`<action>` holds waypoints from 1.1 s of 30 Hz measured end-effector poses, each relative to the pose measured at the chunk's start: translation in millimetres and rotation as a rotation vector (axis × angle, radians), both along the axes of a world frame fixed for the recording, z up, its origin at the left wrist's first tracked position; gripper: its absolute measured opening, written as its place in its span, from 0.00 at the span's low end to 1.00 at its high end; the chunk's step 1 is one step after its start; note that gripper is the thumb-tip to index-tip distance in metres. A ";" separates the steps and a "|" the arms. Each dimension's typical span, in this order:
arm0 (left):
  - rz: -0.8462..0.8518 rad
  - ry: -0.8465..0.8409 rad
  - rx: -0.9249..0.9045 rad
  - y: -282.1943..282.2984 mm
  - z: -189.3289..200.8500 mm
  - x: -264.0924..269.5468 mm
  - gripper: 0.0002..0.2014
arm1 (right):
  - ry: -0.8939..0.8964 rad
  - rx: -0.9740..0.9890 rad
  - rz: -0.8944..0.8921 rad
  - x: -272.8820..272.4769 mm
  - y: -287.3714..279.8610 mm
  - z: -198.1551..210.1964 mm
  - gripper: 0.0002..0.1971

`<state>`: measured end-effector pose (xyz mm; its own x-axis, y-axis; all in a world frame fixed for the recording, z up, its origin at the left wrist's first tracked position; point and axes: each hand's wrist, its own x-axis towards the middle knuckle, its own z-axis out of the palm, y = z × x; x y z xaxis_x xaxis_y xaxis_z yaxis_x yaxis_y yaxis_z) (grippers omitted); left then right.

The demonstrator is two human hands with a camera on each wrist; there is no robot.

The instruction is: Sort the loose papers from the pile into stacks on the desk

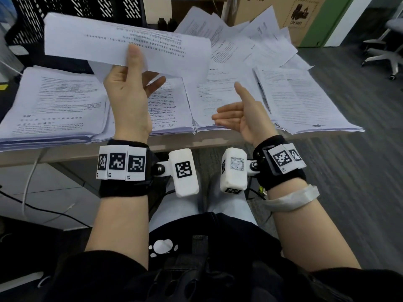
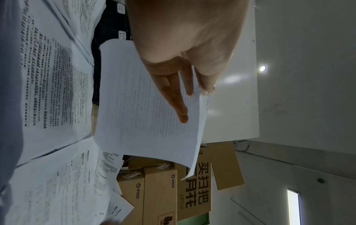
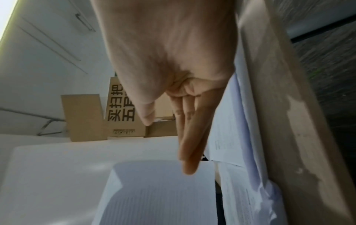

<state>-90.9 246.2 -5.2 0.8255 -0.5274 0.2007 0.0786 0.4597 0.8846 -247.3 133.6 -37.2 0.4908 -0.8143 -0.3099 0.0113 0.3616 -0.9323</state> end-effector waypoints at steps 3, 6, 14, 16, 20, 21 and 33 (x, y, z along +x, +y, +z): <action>-0.058 -0.068 0.009 0.1 -1.5 -1.6 0.06 | -0.144 -0.018 0.051 6.7 0.7 13.0 0.33; -0.112 -0.086 0.029 2.2 -3.6 3.0 0.08 | -0.234 -0.043 0.071 13.3 -2.0 21.6 0.33; -0.289 -0.149 0.191 19.5 -17.6 17.0 0.20 | -0.299 -0.040 0.012 33.0 -3.8 14.2 0.20; -0.340 -0.166 0.260 26.4 -19.4 21.9 0.21 | -0.338 -0.055 -0.011 33.1 -5.1 10.1 0.17; -0.468 -0.180 0.396 36.7 -22.9 27.8 0.28 | -0.437 -0.153 -0.086 35.1 -7.5 5.9 0.22; -0.453 -0.148 0.371 37.8 -22.0 29.3 0.26 | -0.465 -0.182 -0.102 35.4 -7.9 6.0 0.23; -0.124 0.102 0.113 35.5 -21.2 57.4 0.15 | -0.559 -0.040 -0.100 35.7 -6.0 11.4 0.06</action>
